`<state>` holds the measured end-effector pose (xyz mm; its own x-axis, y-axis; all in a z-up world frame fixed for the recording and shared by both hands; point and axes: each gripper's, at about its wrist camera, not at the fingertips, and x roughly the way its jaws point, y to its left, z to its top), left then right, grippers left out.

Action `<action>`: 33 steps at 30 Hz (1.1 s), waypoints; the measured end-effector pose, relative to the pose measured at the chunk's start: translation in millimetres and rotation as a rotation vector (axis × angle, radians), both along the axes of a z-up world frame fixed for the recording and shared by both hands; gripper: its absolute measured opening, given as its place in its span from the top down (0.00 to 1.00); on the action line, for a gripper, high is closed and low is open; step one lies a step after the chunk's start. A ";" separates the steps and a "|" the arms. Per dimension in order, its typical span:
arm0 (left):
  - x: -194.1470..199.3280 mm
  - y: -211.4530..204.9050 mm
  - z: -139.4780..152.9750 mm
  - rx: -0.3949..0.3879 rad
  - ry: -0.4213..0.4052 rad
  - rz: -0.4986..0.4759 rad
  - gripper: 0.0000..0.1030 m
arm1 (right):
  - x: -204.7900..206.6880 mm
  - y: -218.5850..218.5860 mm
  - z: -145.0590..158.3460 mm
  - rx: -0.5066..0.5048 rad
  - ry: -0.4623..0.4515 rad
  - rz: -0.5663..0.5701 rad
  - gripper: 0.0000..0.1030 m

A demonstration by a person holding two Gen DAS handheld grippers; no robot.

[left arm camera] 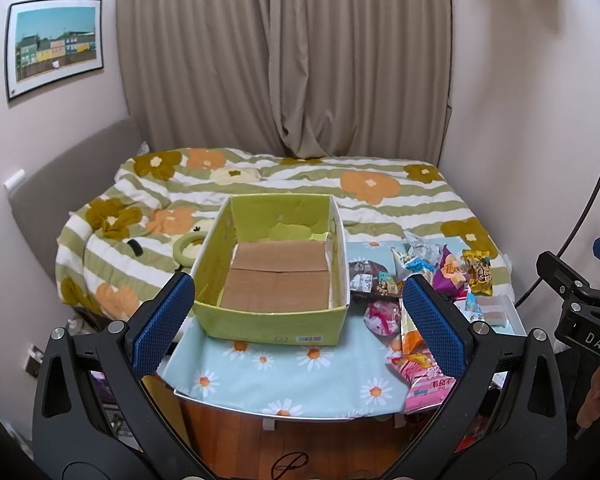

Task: Organize snacks

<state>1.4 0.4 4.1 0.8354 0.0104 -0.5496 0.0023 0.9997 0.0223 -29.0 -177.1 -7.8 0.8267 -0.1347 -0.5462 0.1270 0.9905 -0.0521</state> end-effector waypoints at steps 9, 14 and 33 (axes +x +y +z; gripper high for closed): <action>-1.0 0.6 -0.3 0.000 0.000 -0.001 0.00 | 0.1 3.5 -0.3 -0.001 0.000 0.000 0.00; -1.3 0.8 -0.6 -0.002 0.001 -0.002 0.00 | -0.4 4.5 0.2 -0.005 0.000 0.000 0.00; -1.9 1.7 -0.1 -0.002 0.000 -0.001 0.00 | -1.4 4.9 -0.5 -0.006 0.000 -0.001 0.00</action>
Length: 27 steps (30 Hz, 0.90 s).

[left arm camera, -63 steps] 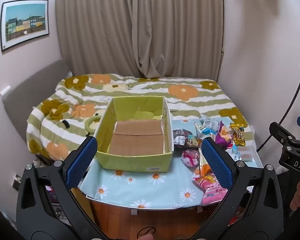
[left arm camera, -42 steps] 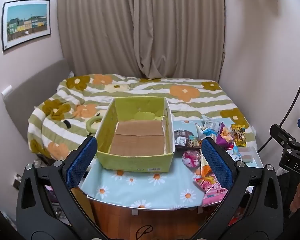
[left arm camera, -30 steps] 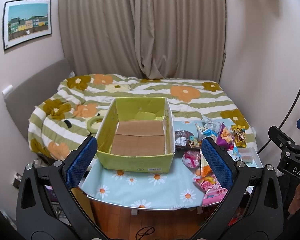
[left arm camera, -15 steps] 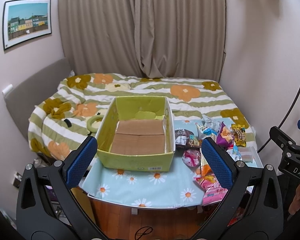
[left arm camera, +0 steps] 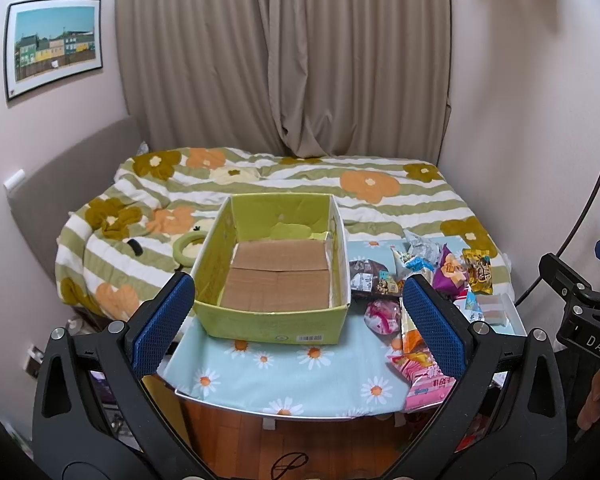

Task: Organize snacks

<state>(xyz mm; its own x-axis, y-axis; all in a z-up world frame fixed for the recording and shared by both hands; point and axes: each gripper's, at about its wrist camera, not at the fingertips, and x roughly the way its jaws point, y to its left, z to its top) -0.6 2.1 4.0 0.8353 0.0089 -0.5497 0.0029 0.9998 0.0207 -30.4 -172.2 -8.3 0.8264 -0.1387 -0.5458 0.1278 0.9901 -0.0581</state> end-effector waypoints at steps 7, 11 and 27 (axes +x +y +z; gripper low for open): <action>-0.4 0.1 -0.7 -0.003 -0.001 0.000 0.00 | 0.3 -1.1 -0.3 0.002 -0.001 0.001 0.00; -0.9 0.5 -0.7 -0.002 0.000 0.000 0.00 | -0.1 -0.2 -0.5 0.001 0.001 0.001 0.00; -2.2 0.9 -2.9 -0.006 0.005 -0.001 0.00 | 0.8 -4.1 -3.0 0.004 0.002 -0.002 0.00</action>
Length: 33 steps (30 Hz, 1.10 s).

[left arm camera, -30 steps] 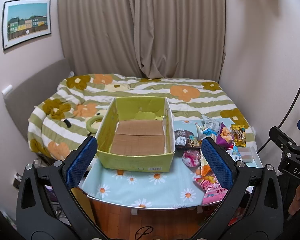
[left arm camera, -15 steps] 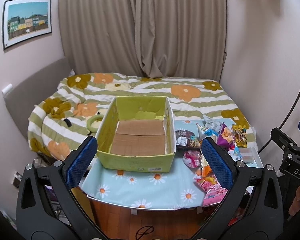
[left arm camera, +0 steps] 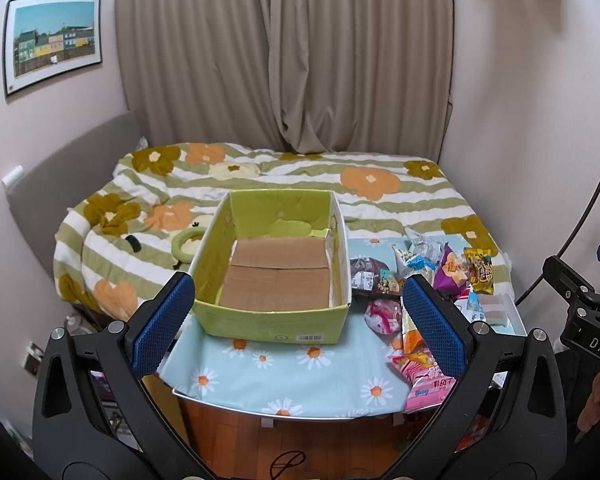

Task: Organize snacks
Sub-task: 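Reach the left tool to the pink marshmallow bag while the right tool reaches a white chip bag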

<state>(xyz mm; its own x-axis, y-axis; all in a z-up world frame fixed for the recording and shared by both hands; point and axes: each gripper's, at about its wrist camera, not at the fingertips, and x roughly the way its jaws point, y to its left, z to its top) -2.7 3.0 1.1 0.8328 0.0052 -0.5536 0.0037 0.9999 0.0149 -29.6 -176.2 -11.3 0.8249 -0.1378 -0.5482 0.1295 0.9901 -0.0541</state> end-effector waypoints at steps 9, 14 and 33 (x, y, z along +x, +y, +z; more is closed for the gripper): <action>9.1 -2.0 -13.1 -0.016 0.043 -0.051 0.00 | -7.0 -7.6 -0.3 0.005 0.019 -0.044 0.00; 21.9 -8.5 -26.2 -0.025 0.106 -0.111 0.00 | -10.4 -23.3 0.8 0.000 0.036 -0.088 0.00; 63.5 -105.7 -170.9 -0.130 0.497 -0.168 0.00 | 5.2 -103.1 -129.3 -0.011 0.353 0.163 0.00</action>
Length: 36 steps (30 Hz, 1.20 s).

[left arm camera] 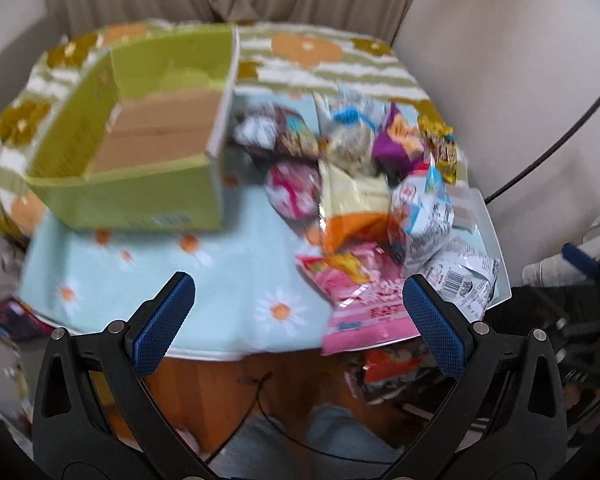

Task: Organize snacks
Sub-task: 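Reach the left tool to the pink marshmallow bag while the right tool reaches a white chip bag, then close the left tool on the pink bag while the right tool grips the white chip bag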

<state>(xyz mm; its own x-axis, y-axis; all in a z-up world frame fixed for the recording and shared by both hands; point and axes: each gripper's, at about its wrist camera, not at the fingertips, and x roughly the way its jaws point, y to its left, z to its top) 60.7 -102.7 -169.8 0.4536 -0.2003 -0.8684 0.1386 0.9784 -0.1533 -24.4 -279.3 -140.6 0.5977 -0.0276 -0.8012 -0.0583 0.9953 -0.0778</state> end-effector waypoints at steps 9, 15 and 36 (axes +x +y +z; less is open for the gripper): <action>15.8 -62.4 -66.5 0.038 0.142 0.045 0.00 | 30.1 -15.3 -64.5 0.012 0.148 0.208 0.00; 28.3 -81.4 -102.0 0.045 0.213 0.092 0.00 | 45.9 -16.5 -92.6 -0.006 0.211 0.298 0.00; 42.4 -87.4 -143.0 -0.030 0.274 0.119 0.25 | 73.5 -17.7 -133.5 0.001 0.282 0.370 0.02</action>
<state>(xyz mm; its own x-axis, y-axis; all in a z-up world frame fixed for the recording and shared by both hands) 103.1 -190.1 -312.9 0.2251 -0.1874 -0.9561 -0.0271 0.9798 -0.1984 49.1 -297.0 -274.2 0.3257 0.1476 -0.9339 -0.4282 0.9036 -0.0065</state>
